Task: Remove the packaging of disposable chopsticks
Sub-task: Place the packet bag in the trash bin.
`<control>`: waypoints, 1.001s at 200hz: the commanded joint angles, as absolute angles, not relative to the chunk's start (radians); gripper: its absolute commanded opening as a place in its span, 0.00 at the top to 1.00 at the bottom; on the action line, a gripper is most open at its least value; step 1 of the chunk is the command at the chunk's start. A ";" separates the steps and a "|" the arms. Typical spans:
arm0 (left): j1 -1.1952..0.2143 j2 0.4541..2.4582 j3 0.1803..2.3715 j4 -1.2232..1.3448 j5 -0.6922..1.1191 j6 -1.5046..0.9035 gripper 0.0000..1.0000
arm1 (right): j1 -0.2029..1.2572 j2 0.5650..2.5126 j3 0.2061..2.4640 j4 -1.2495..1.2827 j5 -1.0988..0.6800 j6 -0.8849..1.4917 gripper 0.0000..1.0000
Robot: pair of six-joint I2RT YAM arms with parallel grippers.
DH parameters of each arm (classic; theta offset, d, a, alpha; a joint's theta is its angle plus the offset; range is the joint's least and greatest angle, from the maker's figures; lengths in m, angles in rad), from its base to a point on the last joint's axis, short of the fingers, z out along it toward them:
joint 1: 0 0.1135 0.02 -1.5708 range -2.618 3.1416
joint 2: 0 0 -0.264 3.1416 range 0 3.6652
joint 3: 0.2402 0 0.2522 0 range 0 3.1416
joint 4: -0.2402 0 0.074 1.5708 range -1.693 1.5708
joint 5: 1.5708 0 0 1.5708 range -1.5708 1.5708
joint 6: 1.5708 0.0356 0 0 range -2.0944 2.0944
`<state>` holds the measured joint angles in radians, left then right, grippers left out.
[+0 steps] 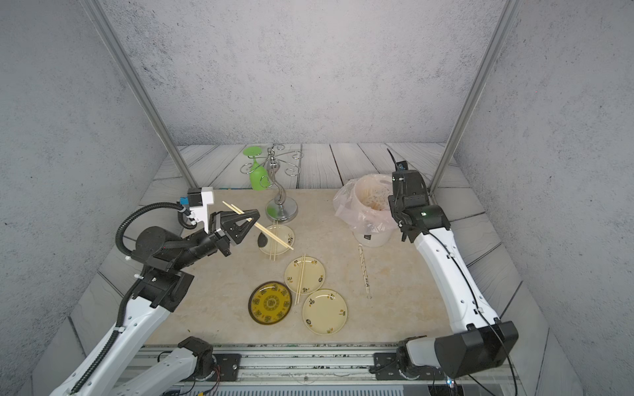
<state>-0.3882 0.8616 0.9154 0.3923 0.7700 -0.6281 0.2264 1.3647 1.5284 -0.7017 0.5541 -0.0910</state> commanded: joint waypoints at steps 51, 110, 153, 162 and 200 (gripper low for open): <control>-0.379 0.844 0.924 0.408 0.767 -0.611 1.00 | 0.222 1.610 1.768 -0.865 0.577 -0.138 0.92; -0.375 0.851 0.922 0.409 0.763 -0.612 1.00 | 0.225 1.704 1.846 -0.870 0.475 -0.025 0.76; -0.372 0.870 0.922 0.409 0.765 -0.618 1.00 | 0.225 1.712 1.836 -0.861 0.433 0.036 0.32; -0.372 0.869 0.922 0.409 0.764 -0.618 1.00 | 0.225 1.712 1.847 -0.875 0.431 0.045 0.28; -0.371 0.864 0.921 0.408 0.765 -0.616 1.00 | 0.224 1.659 1.823 -0.867 0.379 0.087 0.12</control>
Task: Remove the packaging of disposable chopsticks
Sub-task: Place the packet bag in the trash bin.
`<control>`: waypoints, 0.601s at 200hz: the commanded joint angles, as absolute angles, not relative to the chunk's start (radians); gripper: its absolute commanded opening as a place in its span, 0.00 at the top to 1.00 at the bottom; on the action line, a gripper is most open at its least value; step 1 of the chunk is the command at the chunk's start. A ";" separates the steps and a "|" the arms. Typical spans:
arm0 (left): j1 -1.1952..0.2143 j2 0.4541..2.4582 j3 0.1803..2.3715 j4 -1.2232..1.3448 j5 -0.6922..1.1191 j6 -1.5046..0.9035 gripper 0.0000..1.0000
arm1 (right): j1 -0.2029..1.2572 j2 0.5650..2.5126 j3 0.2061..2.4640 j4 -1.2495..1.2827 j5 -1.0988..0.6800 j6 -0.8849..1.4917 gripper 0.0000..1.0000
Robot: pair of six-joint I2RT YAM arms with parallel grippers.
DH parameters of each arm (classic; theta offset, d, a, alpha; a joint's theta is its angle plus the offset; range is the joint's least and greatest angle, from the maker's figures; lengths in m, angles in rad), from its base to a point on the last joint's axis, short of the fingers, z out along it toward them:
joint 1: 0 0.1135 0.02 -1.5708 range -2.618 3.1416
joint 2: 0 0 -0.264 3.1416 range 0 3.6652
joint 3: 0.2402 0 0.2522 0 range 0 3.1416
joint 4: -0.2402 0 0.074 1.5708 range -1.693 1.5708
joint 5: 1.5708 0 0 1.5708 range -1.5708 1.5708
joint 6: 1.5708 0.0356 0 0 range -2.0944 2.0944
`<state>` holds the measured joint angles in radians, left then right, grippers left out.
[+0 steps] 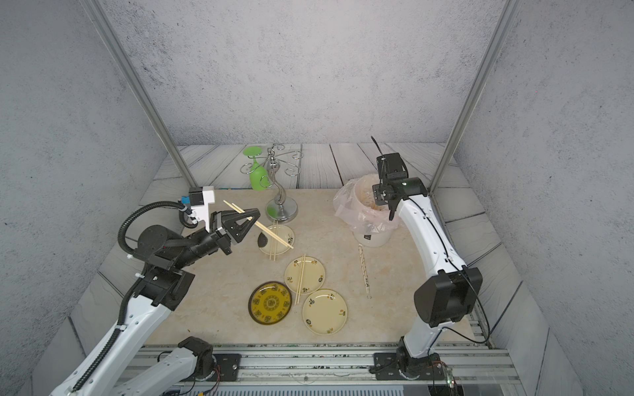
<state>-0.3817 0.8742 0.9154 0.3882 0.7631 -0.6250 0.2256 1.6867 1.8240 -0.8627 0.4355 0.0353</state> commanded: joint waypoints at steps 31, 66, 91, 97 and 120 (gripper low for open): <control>-0.371 0.870 0.922 0.406 0.763 -0.617 1.00 | 0.224 1.598 1.769 -0.842 0.317 0.115 0.06; -0.371 0.873 0.922 0.408 0.765 -0.617 1.00 | 0.223 1.550 1.715 -0.809 0.264 0.132 0.03; -0.371 0.873 0.923 0.400 0.763 -0.612 1.00 | 0.211 1.570 1.696 -0.808 0.388 0.102 0.01; -0.371 0.871 0.923 0.399 0.762 -0.614 1.00 | 0.194 1.592 1.719 -0.840 0.420 0.105 0.01; -0.371 0.870 0.925 0.402 0.767 -0.618 1.00 | 0.130 1.649 1.811 -0.918 0.442 0.116 0.01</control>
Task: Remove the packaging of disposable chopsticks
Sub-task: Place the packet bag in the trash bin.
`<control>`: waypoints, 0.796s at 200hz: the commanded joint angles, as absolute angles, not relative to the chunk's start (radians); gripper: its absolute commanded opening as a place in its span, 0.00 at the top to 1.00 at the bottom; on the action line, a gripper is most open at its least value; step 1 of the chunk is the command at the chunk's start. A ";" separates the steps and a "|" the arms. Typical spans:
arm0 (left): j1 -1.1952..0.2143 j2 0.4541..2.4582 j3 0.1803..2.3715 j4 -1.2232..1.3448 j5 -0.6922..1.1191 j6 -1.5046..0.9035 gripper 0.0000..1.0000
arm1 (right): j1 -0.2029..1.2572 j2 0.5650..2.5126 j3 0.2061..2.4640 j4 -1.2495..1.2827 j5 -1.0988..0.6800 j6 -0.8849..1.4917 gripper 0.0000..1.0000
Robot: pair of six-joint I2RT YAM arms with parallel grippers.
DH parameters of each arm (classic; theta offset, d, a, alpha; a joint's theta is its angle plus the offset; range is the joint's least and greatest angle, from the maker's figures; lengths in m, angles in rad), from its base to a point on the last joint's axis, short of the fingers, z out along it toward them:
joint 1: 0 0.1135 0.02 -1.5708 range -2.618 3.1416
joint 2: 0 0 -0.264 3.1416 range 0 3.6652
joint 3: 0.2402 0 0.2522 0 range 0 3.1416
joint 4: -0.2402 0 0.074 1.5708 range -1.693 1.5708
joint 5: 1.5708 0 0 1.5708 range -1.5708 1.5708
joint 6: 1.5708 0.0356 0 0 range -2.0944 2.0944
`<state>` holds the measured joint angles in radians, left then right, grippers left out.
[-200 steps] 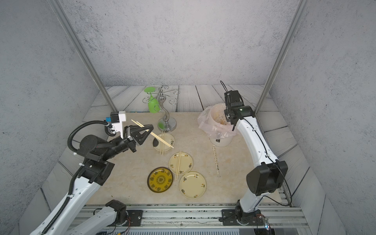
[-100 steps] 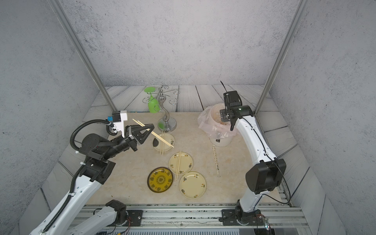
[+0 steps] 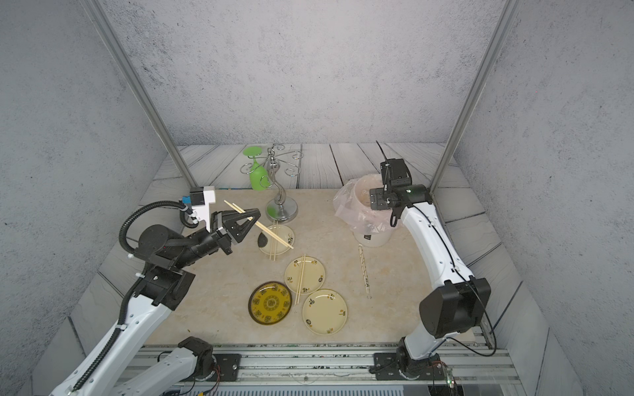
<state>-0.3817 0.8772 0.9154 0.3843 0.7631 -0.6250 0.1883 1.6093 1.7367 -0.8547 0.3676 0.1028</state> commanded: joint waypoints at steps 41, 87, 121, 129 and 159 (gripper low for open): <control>-0.370 0.868 0.928 0.389 0.756 -0.610 1.00 | 0.113 1.773 1.994 -1.073 0.437 0.134 0.01; -0.366 0.877 0.930 0.385 0.756 -0.613 1.00 | 0.133 1.680 1.891 -1.031 0.312 0.202 0.01; -0.367 0.874 0.931 0.388 0.756 -0.618 1.00 | 0.160 1.561 1.867 -0.977 0.322 0.209 0.01; -0.367 0.874 0.930 0.388 0.757 -0.619 1.00 | 0.166 1.542 1.873 -0.979 0.330 0.208 0.01; -0.366 0.879 0.930 0.385 0.752 -0.617 1.00 | 0.197 1.484 1.870 -0.986 0.393 0.195 0.01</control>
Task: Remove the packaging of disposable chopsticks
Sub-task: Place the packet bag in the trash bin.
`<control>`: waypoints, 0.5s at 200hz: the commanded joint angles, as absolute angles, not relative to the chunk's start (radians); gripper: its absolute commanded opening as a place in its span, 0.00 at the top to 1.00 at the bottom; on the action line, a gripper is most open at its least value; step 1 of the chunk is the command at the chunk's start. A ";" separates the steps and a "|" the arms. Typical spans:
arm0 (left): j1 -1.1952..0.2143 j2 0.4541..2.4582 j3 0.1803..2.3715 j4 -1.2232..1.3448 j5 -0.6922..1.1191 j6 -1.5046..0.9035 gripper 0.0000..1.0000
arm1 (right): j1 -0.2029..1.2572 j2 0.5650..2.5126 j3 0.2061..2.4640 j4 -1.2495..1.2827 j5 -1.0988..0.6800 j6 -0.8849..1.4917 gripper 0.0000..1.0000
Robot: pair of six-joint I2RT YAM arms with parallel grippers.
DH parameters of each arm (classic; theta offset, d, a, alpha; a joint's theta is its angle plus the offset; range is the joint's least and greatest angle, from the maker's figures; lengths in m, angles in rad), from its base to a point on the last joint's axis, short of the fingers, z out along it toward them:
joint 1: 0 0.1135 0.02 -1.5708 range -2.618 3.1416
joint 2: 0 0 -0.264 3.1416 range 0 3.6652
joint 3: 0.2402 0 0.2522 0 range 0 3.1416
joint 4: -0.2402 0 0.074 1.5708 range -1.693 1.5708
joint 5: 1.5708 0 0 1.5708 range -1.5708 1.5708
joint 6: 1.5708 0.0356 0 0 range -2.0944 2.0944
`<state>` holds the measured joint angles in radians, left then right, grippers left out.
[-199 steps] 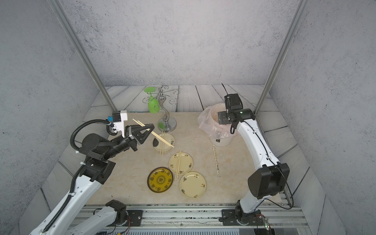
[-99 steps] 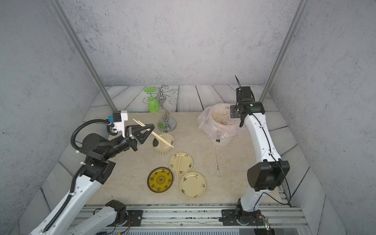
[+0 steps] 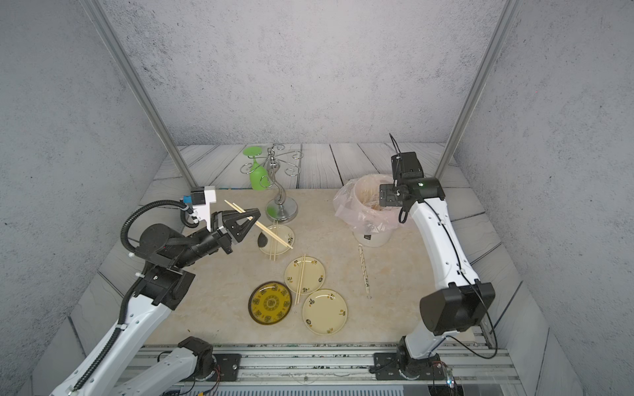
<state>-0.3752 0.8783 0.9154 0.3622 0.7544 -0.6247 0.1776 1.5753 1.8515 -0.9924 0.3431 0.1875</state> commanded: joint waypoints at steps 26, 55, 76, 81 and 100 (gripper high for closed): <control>-0.365 0.882 0.930 0.383 0.750 -0.616 1.00 | 0.223 1.436 1.853 -0.986 0.350 0.196 0.00; -0.365 0.888 0.930 0.378 0.748 -0.614 1.00 | 0.271 1.334 1.765 -0.911 0.166 0.199 0.07; -0.364 0.894 0.934 0.377 0.755 -0.622 1.00 | 0.301 1.203 1.589 -0.738 -0.083 0.213 0.22; -0.362 0.896 0.936 0.377 0.760 -0.626 1.00 | 0.310 1.172 1.536 -0.679 -0.176 0.214 0.24; -0.362 0.924 0.956 0.377 0.819 -0.641 1.00 | 0.377 1.088 1.368 -0.424 -0.478 0.283 0.37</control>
